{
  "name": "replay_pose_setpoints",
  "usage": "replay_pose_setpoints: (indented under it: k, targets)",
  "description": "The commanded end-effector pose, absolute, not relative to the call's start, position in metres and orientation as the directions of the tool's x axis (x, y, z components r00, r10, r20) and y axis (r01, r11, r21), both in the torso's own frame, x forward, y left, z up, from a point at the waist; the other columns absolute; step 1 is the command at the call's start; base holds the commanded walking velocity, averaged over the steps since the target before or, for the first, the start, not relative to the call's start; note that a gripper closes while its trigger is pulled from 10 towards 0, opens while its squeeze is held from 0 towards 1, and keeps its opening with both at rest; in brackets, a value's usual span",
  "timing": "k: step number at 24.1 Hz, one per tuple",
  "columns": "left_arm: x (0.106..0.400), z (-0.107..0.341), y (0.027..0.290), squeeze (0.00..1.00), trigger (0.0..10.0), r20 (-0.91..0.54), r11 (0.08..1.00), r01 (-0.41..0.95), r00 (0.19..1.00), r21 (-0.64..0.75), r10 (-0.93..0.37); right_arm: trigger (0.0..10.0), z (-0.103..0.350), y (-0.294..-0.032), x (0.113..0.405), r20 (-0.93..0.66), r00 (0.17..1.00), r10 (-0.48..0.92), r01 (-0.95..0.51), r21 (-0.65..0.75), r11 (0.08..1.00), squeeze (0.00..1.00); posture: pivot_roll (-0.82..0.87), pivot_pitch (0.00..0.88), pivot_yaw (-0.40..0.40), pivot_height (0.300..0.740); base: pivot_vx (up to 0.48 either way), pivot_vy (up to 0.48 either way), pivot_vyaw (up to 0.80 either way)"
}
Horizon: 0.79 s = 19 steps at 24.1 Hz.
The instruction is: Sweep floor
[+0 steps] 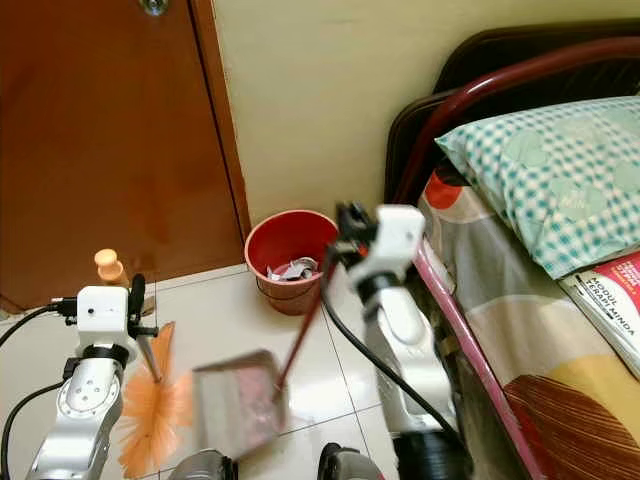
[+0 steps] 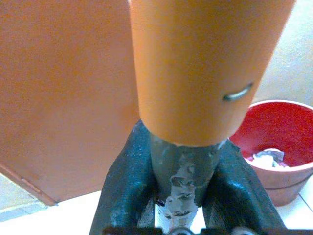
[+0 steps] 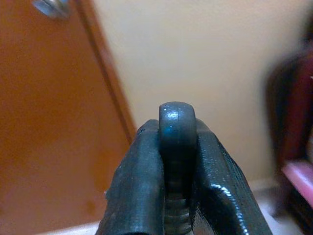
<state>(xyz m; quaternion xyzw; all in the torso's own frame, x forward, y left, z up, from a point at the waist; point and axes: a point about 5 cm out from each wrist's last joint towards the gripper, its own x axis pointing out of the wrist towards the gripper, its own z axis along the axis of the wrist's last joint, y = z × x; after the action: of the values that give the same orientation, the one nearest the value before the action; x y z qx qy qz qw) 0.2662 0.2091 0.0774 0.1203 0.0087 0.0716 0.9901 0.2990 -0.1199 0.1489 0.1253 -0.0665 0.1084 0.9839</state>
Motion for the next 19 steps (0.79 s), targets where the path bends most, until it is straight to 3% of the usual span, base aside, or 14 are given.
replay_pose_setpoints:
  k: [1,7,12,19]
  targets:
    - [0.255,0.067,0.214,0.0,10.0,-0.058,0.962,-0.122,0.988,0.245,0.14,10.0,0.145,-0.134,0.292,0.145,0.977,0.156,-0.183,0.198,0.963,0.0,0.06,0.14,-0.018,0.74,0.0,0.0,0.0]
    - [0.25,0.066,0.204,0.0,10.0,-0.063,0.981,-0.066,0.995,0.182,0.079,10.0,0.13,-0.167,0.28,0.113,0.994,0.01,-0.02,0.087,0.996,0.0,0.07,0.139,-0.011,0.74,0.0,0.0,0.0]
    - [0.251,0.07,0.203,0.0,10.0,-0.041,0.982,-0.073,0.996,0.173,0.081,10.0,0.126,-0.178,0.278,0.099,0.994,-0.038,0.035,0.027,0.999,0.0,0.07,0.136,-0.01,0.74,0.0,0.0,0.0]
    - [0.257,0.08,0.199,0.0,10.0,-0.014,0.985,-0.074,0.997,0.154,0.077,10.0,0.118,-0.184,0.278,0.056,0.996,-0.069,0.066,0.055,0.996,0.0,0.07,0.139,-0.008,0.74,0.0,0.303,0.0]
